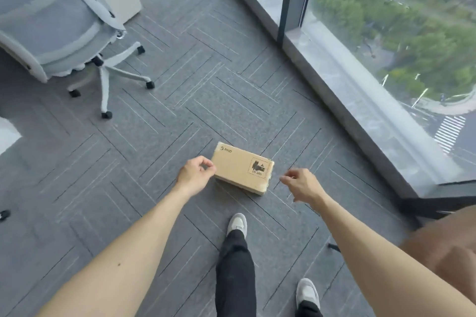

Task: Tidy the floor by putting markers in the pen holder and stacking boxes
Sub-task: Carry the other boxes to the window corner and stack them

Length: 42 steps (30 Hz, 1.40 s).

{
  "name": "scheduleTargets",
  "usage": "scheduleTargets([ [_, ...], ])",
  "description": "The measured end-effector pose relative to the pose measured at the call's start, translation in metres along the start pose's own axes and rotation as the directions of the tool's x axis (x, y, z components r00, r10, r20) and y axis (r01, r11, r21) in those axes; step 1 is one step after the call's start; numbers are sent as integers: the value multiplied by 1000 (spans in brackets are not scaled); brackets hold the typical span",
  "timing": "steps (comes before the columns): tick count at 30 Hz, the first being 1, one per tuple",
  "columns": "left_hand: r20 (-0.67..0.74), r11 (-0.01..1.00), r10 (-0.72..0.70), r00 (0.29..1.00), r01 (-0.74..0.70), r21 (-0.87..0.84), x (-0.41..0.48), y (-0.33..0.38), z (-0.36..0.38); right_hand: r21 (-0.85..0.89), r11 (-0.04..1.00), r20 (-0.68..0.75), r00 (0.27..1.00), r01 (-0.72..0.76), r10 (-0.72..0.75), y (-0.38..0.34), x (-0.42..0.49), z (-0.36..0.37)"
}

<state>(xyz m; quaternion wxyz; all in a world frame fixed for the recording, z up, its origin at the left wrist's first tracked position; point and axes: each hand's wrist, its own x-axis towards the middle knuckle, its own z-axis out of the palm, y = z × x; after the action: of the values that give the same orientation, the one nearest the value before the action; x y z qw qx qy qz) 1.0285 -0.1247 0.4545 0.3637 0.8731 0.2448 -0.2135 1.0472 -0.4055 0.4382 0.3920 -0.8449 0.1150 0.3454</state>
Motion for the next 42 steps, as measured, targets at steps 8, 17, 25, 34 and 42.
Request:
scheduleTargets([
  [8, 130, 990, -1, 991, -17, 137, 208, -52, 38, 81, 983, -47, 984, -166, 170, 22, 175, 57],
  [17, 196, 981, -12, 981, -27, 194, 338, -101, 120, 115, 965, -62, 968, -234, 242, 83, 287, 115],
  [25, 178, 971, -21, 984, -22, 238, 399, -128, 166, 150, 948, -123, 946, -279, 298, 124, 355, 130],
  [34, 214, 965, -174, 961, 123, 230, 440, -150, 198, 474, 714, 138, 844, -515, 518, 157, 393, 156],
  [42, 222, 955, -297, 929, 290, 64, 421, -136, 185, 558, 666, 139, 846, -496, 515, 146, 373, 156],
])
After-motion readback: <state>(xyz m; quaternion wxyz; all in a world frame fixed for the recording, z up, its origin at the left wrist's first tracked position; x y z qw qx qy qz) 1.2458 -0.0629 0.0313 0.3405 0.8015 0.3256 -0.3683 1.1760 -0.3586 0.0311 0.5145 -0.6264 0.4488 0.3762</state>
